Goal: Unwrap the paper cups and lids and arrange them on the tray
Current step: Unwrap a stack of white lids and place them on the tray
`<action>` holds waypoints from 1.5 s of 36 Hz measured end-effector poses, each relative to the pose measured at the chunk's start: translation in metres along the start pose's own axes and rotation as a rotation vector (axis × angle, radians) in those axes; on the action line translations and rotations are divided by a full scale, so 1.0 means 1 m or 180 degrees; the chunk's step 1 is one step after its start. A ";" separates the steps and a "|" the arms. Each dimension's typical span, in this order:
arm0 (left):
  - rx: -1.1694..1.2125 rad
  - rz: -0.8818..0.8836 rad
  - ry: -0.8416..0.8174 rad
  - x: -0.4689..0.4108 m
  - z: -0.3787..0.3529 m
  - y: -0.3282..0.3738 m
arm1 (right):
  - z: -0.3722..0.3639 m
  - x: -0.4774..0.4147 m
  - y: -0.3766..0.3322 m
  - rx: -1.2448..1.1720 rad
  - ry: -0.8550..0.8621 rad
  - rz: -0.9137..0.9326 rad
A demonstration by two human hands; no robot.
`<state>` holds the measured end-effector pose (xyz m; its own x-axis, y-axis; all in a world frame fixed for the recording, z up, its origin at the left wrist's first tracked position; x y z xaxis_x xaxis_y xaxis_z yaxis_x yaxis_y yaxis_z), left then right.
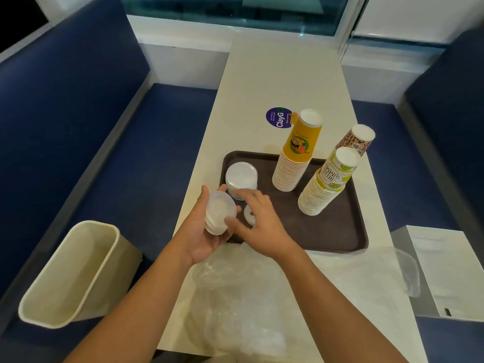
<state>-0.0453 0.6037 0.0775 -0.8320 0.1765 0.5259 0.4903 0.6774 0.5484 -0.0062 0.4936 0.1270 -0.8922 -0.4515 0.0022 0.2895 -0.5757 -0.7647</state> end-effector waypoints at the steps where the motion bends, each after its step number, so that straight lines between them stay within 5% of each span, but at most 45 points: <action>1: -0.0100 0.0005 0.0002 0.001 -0.001 0.000 | -0.004 0.000 -0.009 0.0064 -0.0134 0.0101; 10: -0.0110 -0.0086 0.0089 0.006 -0.003 0.001 | -0.001 0.001 -0.017 -0.0229 -0.0054 -0.0029; 16: 0.0043 -0.0046 0.0208 0.003 0.001 -0.002 | 0.024 -0.002 0.002 -0.0566 0.0483 -0.0187; 19: 0.0253 -0.0034 0.0194 -0.001 0.004 -0.003 | 0.032 -0.007 0.033 -0.0092 0.0649 -0.0525; 23: 0.0526 -0.0017 0.0199 -0.004 0.007 -0.005 | 0.014 -0.013 0.073 0.0868 0.0128 -0.0927; 33: 0.0716 -0.0005 0.0251 -0.003 0.014 -0.003 | -0.017 -0.009 0.099 0.1711 -0.0249 -0.0930; 40: 0.0600 0.0013 0.0310 -0.001 0.015 -0.001 | 0.014 -0.006 0.051 0.0818 0.0555 -0.0614; 43: 0.0563 -0.0011 0.0287 0.000 0.011 -0.002 | 0.011 -0.004 0.008 -0.0051 0.0235 -0.0150; 46: 0.0379 -0.0015 0.0160 0.004 0.001 -0.003 | 0.002 -0.004 -0.024 0.0123 -0.0123 0.0185; 54: 0.0503 -0.0038 0.0160 0.011 -0.004 0.003 | 0.023 -0.005 -0.013 -0.0458 0.0480 -0.0247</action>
<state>-0.0521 0.6047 0.0879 -0.8215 0.1344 0.5542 0.4303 0.7838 0.4477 0.0025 0.4870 0.1517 -0.9548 -0.2962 -0.0235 0.1750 -0.4967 -0.8501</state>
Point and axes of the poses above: each hand's wrist, its own x-axis away from the middle knuckle, its own z-axis out of the back of the hand, y = z × x, the point moved 10 cm from there along -x, towards the middle knuckle, and after that the axes turned 5 degrees about x, right-handed, at the moved point
